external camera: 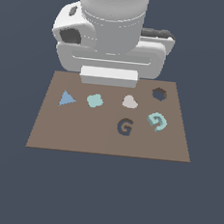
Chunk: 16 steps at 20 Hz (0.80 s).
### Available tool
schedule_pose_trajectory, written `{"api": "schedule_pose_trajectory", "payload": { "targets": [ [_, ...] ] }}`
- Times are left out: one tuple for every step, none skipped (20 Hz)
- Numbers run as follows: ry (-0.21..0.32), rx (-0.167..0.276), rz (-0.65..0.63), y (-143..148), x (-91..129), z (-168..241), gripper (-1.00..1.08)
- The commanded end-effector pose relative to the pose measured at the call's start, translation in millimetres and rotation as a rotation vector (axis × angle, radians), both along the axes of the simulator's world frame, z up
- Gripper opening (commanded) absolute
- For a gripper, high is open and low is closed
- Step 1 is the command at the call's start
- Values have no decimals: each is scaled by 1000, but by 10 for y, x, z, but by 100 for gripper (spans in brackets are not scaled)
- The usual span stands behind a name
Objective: Insert a designated object into the corresponding slot on a board.
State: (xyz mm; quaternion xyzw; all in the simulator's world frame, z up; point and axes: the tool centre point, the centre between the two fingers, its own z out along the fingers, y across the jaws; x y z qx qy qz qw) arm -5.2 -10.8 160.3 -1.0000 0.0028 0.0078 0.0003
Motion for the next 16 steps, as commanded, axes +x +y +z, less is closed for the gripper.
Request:
{"api": "schedule_pose_trajectory", "payload": {
  "targets": [
    [0,0,0,0,0,0,100],
    [0,0,1,3,1,-2,100],
    [0,0,4,11,6,-8,100],
    [0,0,8,24,13,-18,100],
    [0,0,15,43,23,-33,100],
    [-1,1,23,68,36,-51,100],
    [-1,1,34,98,51,-74,100],
    [-1,1,46,134,69,-101,100],
    [-2,2,60,176,89,-132,100],
    [-2,2,76,225,111,-168,100],
    [-3,2,95,280,135,-207,100],
    [-4,3,115,341,160,-252,100],
    [-4,3,137,410,187,-300,100],
    [-5,4,162,486,215,-354,100],
    [-6,4,189,570,243,-411,100],
    [-7,5,218,661,271,-474,100]
  ]
}}
